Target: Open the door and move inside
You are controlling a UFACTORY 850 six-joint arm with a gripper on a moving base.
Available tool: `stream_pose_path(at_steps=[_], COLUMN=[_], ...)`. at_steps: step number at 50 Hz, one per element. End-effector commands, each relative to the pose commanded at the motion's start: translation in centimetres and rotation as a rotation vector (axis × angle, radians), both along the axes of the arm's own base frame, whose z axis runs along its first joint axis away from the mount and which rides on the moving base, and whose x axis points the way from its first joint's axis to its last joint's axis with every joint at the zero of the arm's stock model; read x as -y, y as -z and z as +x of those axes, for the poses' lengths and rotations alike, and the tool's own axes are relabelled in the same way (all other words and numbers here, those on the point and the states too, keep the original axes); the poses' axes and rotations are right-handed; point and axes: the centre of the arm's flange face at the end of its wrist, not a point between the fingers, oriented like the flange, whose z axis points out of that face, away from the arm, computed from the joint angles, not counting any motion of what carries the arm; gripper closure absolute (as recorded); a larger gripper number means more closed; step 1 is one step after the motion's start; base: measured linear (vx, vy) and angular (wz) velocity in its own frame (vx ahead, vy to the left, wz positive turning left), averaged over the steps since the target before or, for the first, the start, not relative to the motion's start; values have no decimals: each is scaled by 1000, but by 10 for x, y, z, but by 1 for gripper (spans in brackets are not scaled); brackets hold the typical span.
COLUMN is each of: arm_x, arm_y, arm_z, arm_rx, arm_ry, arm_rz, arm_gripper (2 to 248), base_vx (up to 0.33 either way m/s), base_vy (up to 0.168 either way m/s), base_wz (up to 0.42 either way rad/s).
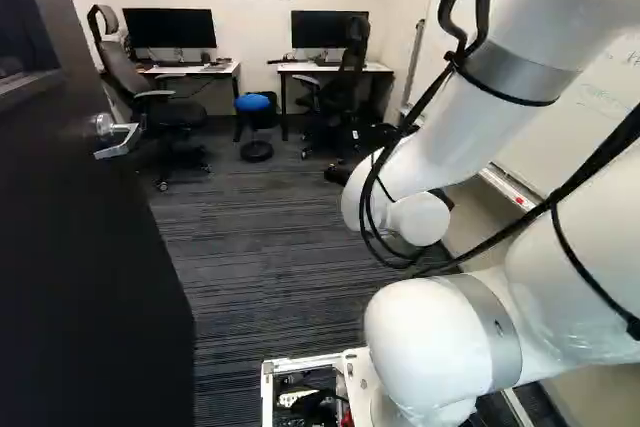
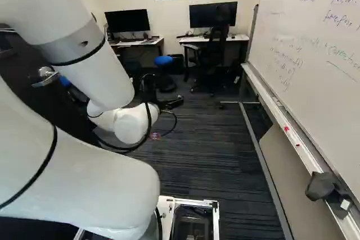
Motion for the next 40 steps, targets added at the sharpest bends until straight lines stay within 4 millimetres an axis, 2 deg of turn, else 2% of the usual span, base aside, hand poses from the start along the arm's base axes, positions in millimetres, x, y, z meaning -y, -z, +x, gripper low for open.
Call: stream_pose_path(at_steps=[40], arm_x=[0], arm_y=[0], arm_z=[0], arm_rx=[0], arm_ry=[0], arm_rz=[0], arm_gripper=[3], base_vx=[223], base_vy=[7], base_wz=[-6])
